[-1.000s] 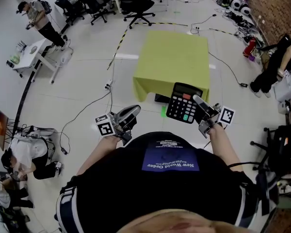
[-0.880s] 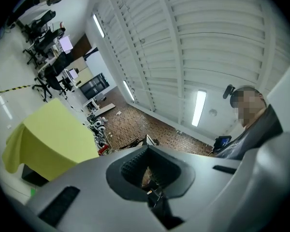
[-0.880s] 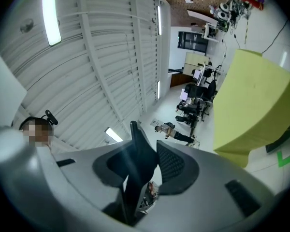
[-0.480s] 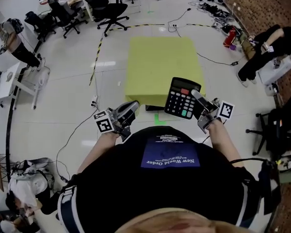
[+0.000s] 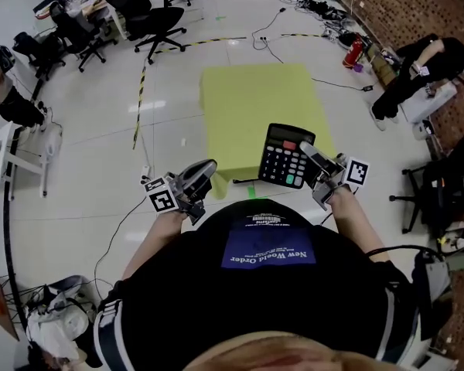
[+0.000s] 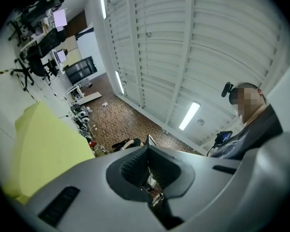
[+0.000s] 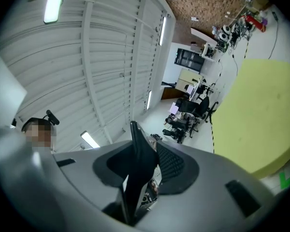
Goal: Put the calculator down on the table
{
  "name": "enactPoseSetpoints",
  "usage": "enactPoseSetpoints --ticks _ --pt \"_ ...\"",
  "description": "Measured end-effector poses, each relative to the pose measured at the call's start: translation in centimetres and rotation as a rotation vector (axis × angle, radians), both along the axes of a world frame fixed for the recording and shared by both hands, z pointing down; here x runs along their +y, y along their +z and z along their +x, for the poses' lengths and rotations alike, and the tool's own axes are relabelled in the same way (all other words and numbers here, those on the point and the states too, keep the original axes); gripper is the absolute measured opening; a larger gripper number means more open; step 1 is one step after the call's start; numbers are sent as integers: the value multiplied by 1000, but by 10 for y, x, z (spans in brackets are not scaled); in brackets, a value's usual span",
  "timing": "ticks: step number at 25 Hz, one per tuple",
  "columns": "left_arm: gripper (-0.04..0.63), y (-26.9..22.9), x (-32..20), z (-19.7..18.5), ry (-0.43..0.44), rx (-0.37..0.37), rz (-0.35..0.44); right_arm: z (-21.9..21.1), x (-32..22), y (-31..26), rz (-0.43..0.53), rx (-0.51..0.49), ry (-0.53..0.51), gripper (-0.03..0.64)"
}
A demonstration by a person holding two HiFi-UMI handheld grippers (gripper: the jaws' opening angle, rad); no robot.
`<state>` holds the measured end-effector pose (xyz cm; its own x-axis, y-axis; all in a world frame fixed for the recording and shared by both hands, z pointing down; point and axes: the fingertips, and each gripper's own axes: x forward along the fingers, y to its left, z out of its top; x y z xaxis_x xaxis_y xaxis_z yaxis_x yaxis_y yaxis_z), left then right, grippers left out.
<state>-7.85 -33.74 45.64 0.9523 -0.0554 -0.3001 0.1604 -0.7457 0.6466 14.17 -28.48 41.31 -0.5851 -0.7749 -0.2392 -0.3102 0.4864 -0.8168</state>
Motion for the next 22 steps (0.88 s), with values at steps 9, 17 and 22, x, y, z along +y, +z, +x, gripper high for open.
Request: enactPoseSetpoints --ticks 9,17,22 --pt "6 16 -52 7 -97 -22 -72 15 -73 1 -16 -9 -93 118" --pt "6 -6 -119 67 -283 -14 -35 77 -172 3 -16 -35 -258 118" --pt "6 9 -111 77 -336 -32 -53 75 -178 13 14 -32 -336 118"
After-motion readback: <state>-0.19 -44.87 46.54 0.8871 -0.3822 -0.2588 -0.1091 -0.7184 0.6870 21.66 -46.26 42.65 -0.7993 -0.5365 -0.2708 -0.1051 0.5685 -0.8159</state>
